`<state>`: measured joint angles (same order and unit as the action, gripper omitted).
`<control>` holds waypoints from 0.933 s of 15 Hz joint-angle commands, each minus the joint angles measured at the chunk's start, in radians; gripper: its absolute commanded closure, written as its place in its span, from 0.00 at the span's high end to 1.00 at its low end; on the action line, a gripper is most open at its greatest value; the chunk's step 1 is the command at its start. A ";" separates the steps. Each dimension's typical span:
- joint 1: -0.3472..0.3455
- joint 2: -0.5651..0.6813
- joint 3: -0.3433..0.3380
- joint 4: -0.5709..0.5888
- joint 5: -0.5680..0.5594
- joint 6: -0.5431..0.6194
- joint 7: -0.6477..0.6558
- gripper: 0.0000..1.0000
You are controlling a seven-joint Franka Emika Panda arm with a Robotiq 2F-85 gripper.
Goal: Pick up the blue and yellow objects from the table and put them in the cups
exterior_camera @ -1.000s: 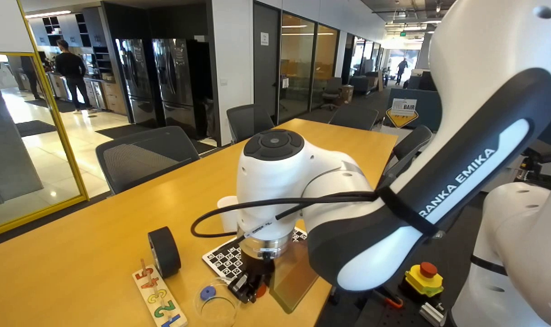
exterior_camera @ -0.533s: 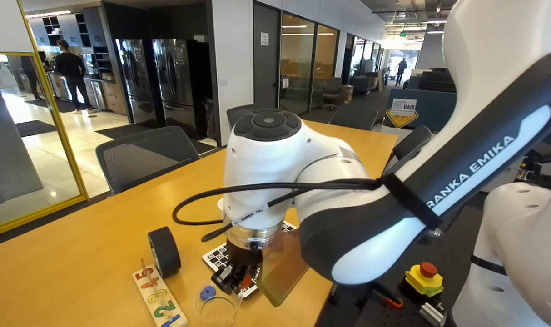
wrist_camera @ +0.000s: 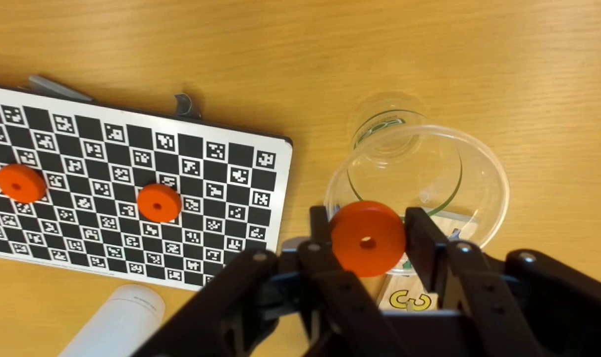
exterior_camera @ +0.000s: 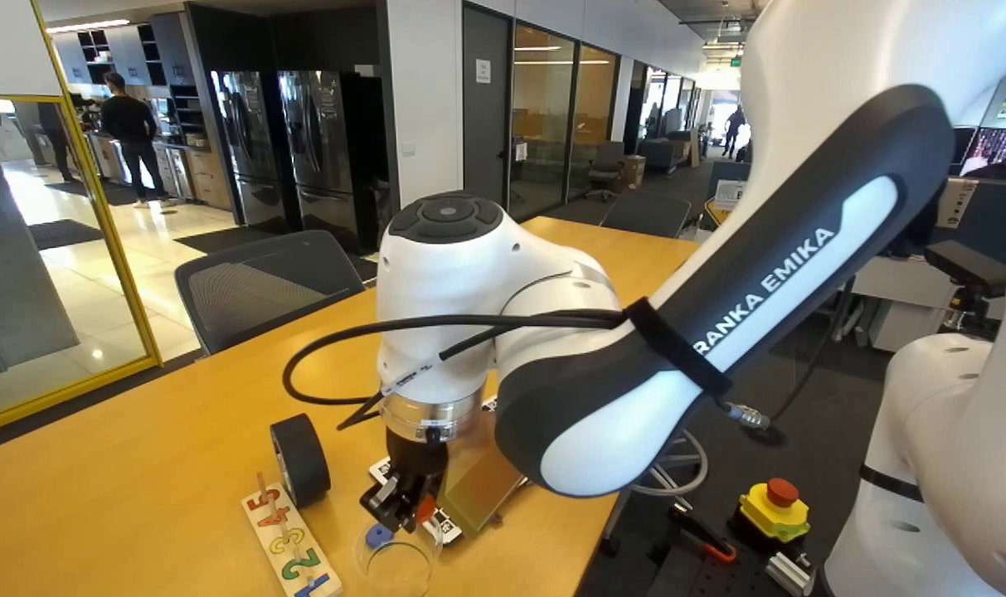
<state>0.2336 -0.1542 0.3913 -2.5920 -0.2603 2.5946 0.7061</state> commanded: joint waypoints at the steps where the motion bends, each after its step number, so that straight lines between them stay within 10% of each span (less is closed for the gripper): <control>1: 0.009 0.075 -0.023 0.059 0.049 0.002 -0.077 0.17; 9: 0.031 0.126 -0.039 0.093 0.171 -0.021 -0.188 0.17; 10: 0.032 0.127 -0.039 0.096 0.181 -0.026 -0.194 0.67; 14: 0.033 0.119 -0.042 0.104 0.187 -0.042 -0.196 0.89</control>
<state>0.2481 -0.0326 0.3682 -2.5187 -0.0971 2.5843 0.5369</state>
